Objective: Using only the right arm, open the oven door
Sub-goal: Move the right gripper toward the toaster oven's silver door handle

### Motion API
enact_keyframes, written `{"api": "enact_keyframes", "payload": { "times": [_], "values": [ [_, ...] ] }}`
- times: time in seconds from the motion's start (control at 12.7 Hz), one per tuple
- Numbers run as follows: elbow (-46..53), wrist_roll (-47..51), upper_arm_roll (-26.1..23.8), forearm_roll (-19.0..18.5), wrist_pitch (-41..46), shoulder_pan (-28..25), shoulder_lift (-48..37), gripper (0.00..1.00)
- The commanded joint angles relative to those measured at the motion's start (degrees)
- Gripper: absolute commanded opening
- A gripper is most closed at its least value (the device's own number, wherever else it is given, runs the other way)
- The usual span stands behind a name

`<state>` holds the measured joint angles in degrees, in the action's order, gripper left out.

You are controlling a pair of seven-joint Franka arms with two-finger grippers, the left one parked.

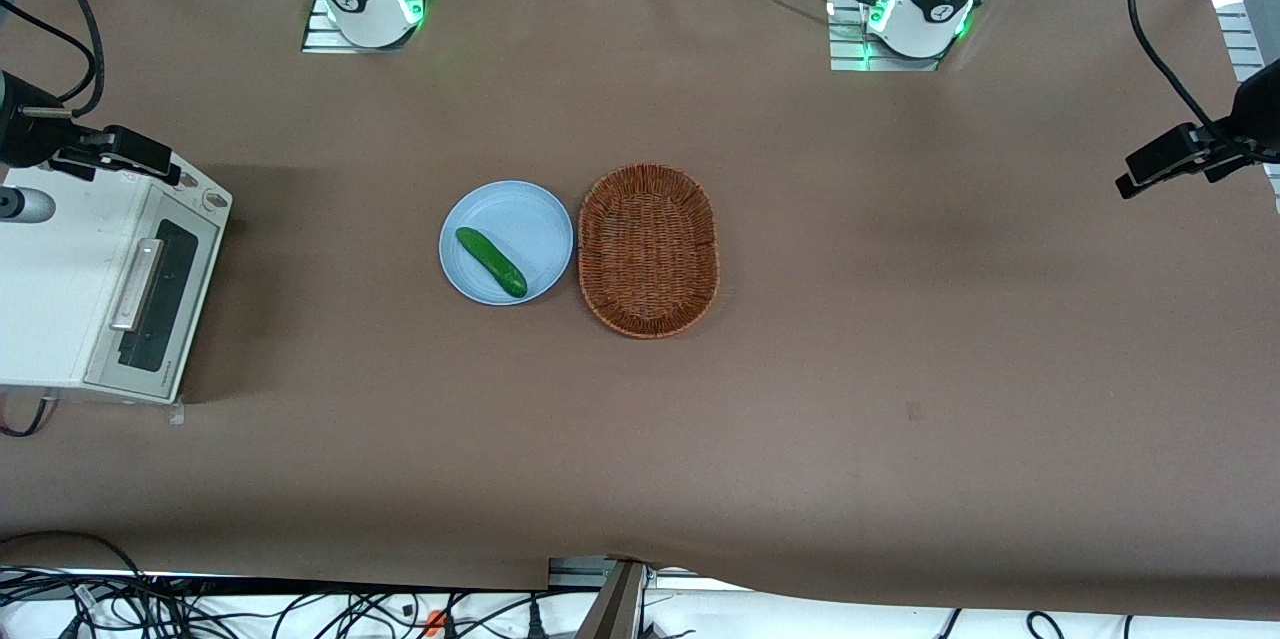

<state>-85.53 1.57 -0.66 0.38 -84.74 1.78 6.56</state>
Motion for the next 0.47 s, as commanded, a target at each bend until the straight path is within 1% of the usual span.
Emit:
{"api": "enact_keyframes", "payload": {
  "times": [0.0,0.39],
  "values": [
    [-0.17,-0.61,-0.66,0.94,0.8,0.34,-0.23,1.0],
    [-0.52,-0.34,-0.66,0.33,3.44,-0.46,0.91,1.0]
  ]
}}
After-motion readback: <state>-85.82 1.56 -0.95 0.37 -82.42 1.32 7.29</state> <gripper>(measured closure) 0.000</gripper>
